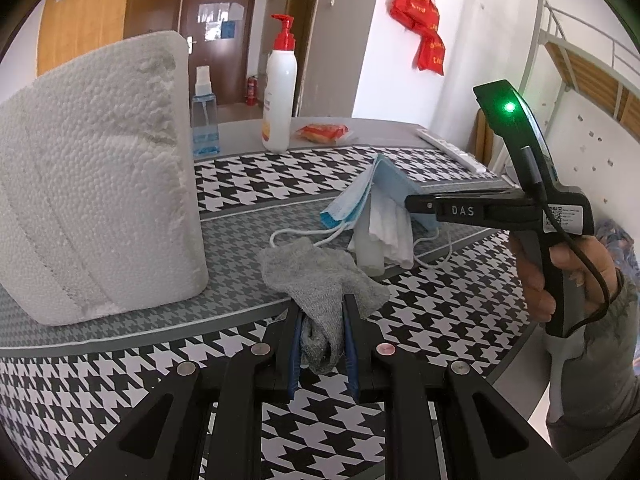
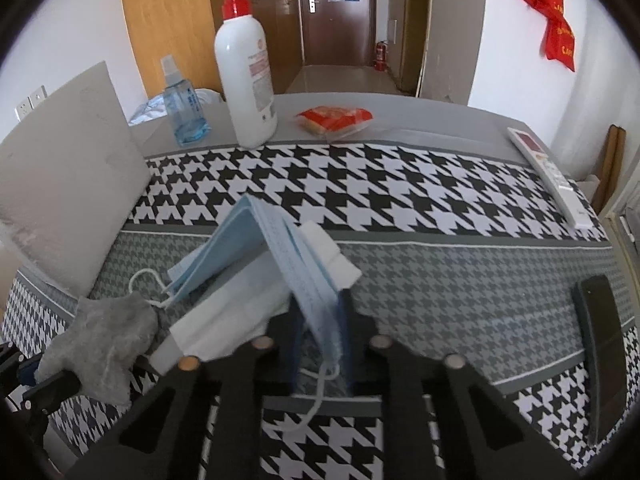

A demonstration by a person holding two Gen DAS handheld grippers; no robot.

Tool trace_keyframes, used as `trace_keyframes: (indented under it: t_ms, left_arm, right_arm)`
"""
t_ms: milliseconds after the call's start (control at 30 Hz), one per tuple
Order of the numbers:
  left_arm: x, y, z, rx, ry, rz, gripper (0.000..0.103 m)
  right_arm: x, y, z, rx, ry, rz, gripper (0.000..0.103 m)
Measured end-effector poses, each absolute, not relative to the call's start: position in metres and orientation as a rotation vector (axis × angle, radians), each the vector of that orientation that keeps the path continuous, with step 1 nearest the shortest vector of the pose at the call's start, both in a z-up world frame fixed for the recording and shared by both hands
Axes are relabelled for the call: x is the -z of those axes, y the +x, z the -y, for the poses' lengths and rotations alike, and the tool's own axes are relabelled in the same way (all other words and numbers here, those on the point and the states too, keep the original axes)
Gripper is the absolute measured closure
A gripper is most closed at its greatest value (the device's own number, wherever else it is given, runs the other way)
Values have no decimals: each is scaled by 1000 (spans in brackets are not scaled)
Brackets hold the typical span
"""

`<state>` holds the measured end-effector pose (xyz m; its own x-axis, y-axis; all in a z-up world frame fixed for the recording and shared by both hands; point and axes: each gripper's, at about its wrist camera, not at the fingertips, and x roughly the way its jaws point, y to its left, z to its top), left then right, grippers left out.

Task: Organize soft objects
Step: 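Lift the grey cloth with the left gripper while the right gripper grasps the blue mask, then carry the grey cloth with the left gripper over the white foam box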

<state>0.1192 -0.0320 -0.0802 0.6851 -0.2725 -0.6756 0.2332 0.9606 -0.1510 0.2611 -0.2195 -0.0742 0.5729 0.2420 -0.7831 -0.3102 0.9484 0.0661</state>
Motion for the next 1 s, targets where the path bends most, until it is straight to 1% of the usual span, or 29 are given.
trace_keyframes:
  t_ms: [233,333,500,1000]
  left_arm:
    - [79,115,34,291,-54,-758,84]
    - [78,113,35,293,-52,-754,84]
    - [76,108,37,291,-50,-745,84]
    - [65,98,40,293,-36,-706,84]
  right_arm:
    - [75,251,231,-321,-62,-914,93]
    - [76,245,235,-319,-55,-917,93]
    - [70,232,242,-310,-48,-883,95]
    - [50,208,265,-285,13,-825,95]
